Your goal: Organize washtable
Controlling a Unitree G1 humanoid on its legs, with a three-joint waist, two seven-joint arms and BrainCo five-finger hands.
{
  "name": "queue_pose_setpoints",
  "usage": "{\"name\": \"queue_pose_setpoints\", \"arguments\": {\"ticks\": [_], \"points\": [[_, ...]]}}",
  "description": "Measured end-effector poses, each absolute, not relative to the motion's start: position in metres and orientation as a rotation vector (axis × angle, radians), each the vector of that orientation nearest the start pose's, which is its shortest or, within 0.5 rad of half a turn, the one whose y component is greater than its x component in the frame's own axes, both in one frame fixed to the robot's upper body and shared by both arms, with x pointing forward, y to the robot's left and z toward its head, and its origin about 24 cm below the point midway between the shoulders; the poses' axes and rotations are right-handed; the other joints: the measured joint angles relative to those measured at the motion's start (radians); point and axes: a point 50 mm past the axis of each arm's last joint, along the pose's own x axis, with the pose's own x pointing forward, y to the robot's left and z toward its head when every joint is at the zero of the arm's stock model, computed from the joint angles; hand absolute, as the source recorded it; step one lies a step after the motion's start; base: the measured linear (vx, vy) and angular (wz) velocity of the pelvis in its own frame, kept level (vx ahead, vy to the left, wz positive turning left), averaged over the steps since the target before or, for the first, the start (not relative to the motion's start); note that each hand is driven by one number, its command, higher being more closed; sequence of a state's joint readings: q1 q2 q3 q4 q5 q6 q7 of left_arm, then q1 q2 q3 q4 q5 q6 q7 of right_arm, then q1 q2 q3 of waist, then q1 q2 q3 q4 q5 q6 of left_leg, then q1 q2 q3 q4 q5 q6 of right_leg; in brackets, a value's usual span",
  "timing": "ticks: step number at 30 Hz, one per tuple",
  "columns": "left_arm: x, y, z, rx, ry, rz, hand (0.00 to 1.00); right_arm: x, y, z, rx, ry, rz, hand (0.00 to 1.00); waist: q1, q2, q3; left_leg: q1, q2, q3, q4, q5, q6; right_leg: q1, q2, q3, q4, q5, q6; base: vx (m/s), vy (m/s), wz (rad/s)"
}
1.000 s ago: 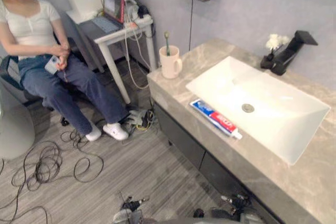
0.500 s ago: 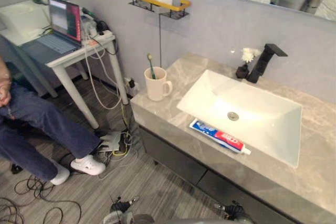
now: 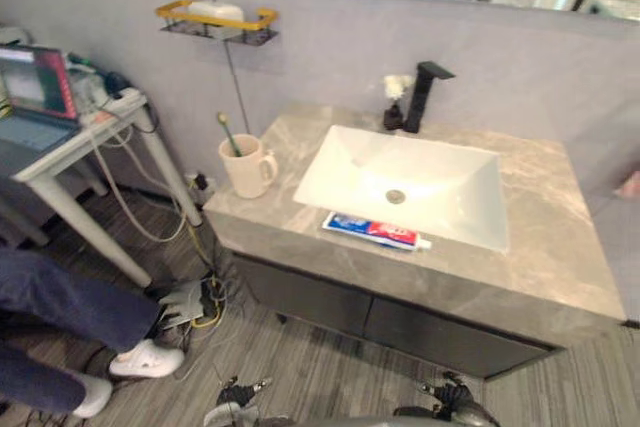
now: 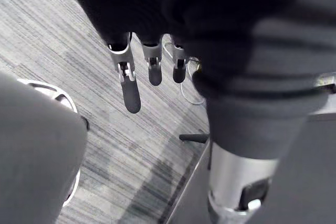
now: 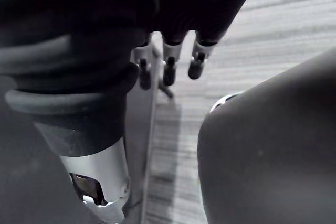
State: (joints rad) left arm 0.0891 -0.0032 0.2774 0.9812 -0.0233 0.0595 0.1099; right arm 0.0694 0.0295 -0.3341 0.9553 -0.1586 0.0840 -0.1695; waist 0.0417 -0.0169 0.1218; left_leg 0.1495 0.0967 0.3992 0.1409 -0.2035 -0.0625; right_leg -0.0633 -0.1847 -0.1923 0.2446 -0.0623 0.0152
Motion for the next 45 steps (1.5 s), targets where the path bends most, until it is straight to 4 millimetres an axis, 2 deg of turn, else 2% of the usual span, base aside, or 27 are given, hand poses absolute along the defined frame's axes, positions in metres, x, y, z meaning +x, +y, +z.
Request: {"name": "queue_pose_setpoints", "arguments": {"ticks": [2, 3, 5, 7, 11, 13, 14, 15, 16, 17, 18, 20, 22, 24, 27, 29, 33, 35, 36, 45], "points": [[0.094, 0.19, -0.161, -0.095, 1.128, 0.377, 0.0, 0.1, -0.194, -0.158, -0.04, 1.128, -0.393, 0.0, -0.003, -0.007, -0.004, -0.001, 0.009, -0.026, -0.001, 0.003, -0.007, 0.024, 0.023, -0.026, -0.049, 0.013, -0.003, 0.06, -0.044, -0.17], [0.095, 0.19, -0.161, -0.086, 1.127, 0.369, 0.0, 0.099, -0.194, -0.158, -0.036, 1.13, -0.399, 0.0, -0.002, 0.009, -0.006, 0.002, 0.022, -0.041, 0.002, 0.002, -0.01, 0.041, 0.041, -0.032, -0.072, 0.019, 0.011, 0.12, -0.065, -0.05], [0.097, 0.188, -0.16, -0.087, 1.12, 0.364, 0.0, 0.098, -0.195, -0.158, -0.037, 1.133, -0.402, 0.0, 0.002, 0.009, -0.007, 0.003, 0.054, -0.037, 0.038, -0.011, -0.035, 0.06, 0.064, -0.032, -0.081, 0.014, 0.025, 0.14, -0.068, -0.06], [0.098, 0.187, -0.16, -0.093, 1.115, 0.365, 0.0, 0.099, -0.195, -0.158, -0.038, 1.13, -0.401, 0.0, 0.002, 0.012, -0.004, -0.006, 0.088, -0.04, 0.114, -0.023, -0.042, 0.06, 0.077, -0.023, -0.068, -0.009, 0.029, 0.18, -0.047, -0.1], [0.1, 0.189, -0.158, -0.116, 1.097, 0.389, 0.0, 0.1, -0.195, -0.158, -0.039, 1.129, -0.401, 0.0, 0.004, 0.009, 0.001, -0.116, 0.136, -0.086, 0.399, -0.024, -0.042, 0.064, 0.071, 0.023, -0.023, -0.044, 0.034, 0.16, -0.015, -0.32], [0.098, 0.189, -0.159, -0.117, 1.103, 0.399, 0.0, 0.1, -0.198, -0.157, -0.041, 1.128, -0.409, 0.0, -0.001, 0.022, -0.005, -0.104, 0.157, -0.084, 0.345, -0.047, -0.018, 0.07, 0.062, 0.049, -0.045, -0.04, 0.041, 0.13, 0.122, -0.37], [0.098, 0.189, -0.159, -0.117, 1.104, 0.399, 0.0, 0.1, -0.198, -0.157, -0.041, 1.128, -0.409, 0.0, -0.001, 0.022, -0.004, -0.103, 0.161, -0.084, 0.332, -0.047, -0.018, 0.071, 0.061, 0.052, -0.047, -0.039, 0.044, 0.1, 0.152, -0.19], [0.097, 0.19, -0.159, -0.116, 1.106, 0.399, 0.0, 0.1, -0.198, -0.157, -0.041, 1.13, -0.41, 0.0, 0.0, 0.021, -0.004, -0.102, 0.171, -0.096, 0.259, -0.045, -0.016, 0.078, 0.049, 0.059, -0.066, -0.027, 0.063, 0.1, 0.286, -0.11], [0.096, 0.188, -0.16, -0.115, 1.111, 0.397, 0.0, 0.1, -0.2, -0.158, -0.04, 1.134, -0.419, 0.0, -0.002, 0.03, -0.009, -0.098, 0.16, -0.128, 0.115, -0.011, -0.02, 0.073, 0.035, 0.065, -0.079, -0.014, 0.087, 0.08, 0.259, -0.12], [0.096, 0.188, -0.16, -0.117, 1.111, 0.395, 0.0, 0.099, -0.201, -0.158, -0.041, 1.136, -0.422, 0.0, -0.001, 0.034, -0.009, -0.095, 0.155, -0.14, 0.106, 0.009, -0.067, 0.07, 0.034, 0.069, -0.081, -0.013, 0.095, 0.07, 0.301, -0.21], [0.096, 0.188, -0.16, -0.11, 1.114, 0.392, 0.0, 0.097, -0.201, -0.159, -0.035, 1.152, -0.422, 0.0, 0.001, 0.019, -0.018, -0.074, 0.111, -0.137, 0.086, 0.016, -0.072, 0.076, 0.008, 0.087, -0.108, 0.005, 0.116, 0.07, 0.236, -0.21], [0.094, 0.197, -0.16, -0.062, 1.124, 0.382, 0.0, 0.093, -0.195, -0.162, -0.022, 1.173, -0.412, 0.0, -0.001, -0.006, -0.026, -0.063, 0.059, -0.121, 0.083, 0.004, -0.051, 0.091, -0.035, 0.089, -0.137, 0.02, 0.116, 0.08, 0.284, -0.15], [0.092, 0.201, -0.16, -0.041, 1.136, 0.377, 0.0, 0.088, -0.193, -0.163, -0.006, 1.189, -0.423, 0.0, 0.001, -0.016, -0.033, -0.034, 0.036, -0.117, 0.07, 0.001, -0.046, 0.118, -0.05, 0.086, -0.16, 0.042, 0.096, 0.05, 0.207, -0.12], [0.091, 0.202, -0.16, -0.038, 1.138, 0.375, 0.0, 0.088, -0.193, -0.164, -0.005, 1.193, -0.422, 0.0, 0.001, -0.02, -0.035, -0.018, 0.025, -0.1, 0.05, 0.0, -0.044, 0.111, -0.056, 0.087, -0.16, 0.05, 0.095, 0.0, 0.102, -0.24], [0.092, 0.201, -0.161, -0.019, 1.146, 0.353, 0.0, 0.09, -0.195, -0.163, -0.008, 1.185, -0.424, 0.0, -0.002, -0.026, -0.039, -0.007, 0.016, -0.091, 0.04, 0.0, -0.043, 0.091, -0.061, 0.09, -0.145, 0.05, 0.095, 0.02, 0.03, -0.25], [0.094, 0.198, -0.161, -0.018, 1.146, 0.342, 0.0, 0.094, -0.199, -0.161, -0.02, 1.172, -0.428, 0.0, -0.001, -0.006, -0.026, 0.011, 0.016, -0.084, 0.028, -0.003, -0.039, 0.068, -0.06, 0.088, -0.091, 0.05, 0.095, -0.07, -0.011, -0.3], [0.095, 0.188, -0.162, -0.05, 1.146, 0.336, 0.0, 0.097, -0.204, -0.16, -0.032, 1.157, -0.434, 0.0, -0.001, 0.013, -0.011, 0.034, 0.016, -0.051, 0.007, -0.011, -0.029, 0.04, -0.057, 0.056, -0.032, 0.044, 0.088, -0.1, -0.011, -0.29], [0.095, 0.189, -0.162, -0.05, 1.145, 0.337, 0.0, 0.095, -0.204, -0.16, -0.031, 1.162, -0.435, 0.0, 0.003, -0.001, -0.012, 0.033, 0.023, -0.049, 0.013, -0.013, -0.033, 0.051, -0.052, 0.031, -0.059, 0.042, 0.081, -0.04, -0.053, -0.12], [0.095, 0.189, -0.162, -0.05, 1.144, 0.339, 0.0, 0.094, -0.205, -0.16, -0.03, 1.164, -0.438, 0.0, 0.0, -0.007, -0.015, 0.032, 0.024, -0.066, 0.012, -0.013, -0.033, 0.068, -0.049, 0.011, -0.087, 0.049, 0.091, -0.02, -0.075, 0.02], [0.091, 0.195, -0.162, -0.129, 1.141, 0.437, 0.0, 0.079, -0.216, -0.161, -0.017, 1.192, -0.502, 0.0, 0.002, -0.009, -0.02, 0.042, 0.025, -0.103, 0.006, -0.011, -0.034, 0.119, -0.04, -0.018, -0.152, 0.063, 0.112, 0.03, -0.006, 0.07]]}}
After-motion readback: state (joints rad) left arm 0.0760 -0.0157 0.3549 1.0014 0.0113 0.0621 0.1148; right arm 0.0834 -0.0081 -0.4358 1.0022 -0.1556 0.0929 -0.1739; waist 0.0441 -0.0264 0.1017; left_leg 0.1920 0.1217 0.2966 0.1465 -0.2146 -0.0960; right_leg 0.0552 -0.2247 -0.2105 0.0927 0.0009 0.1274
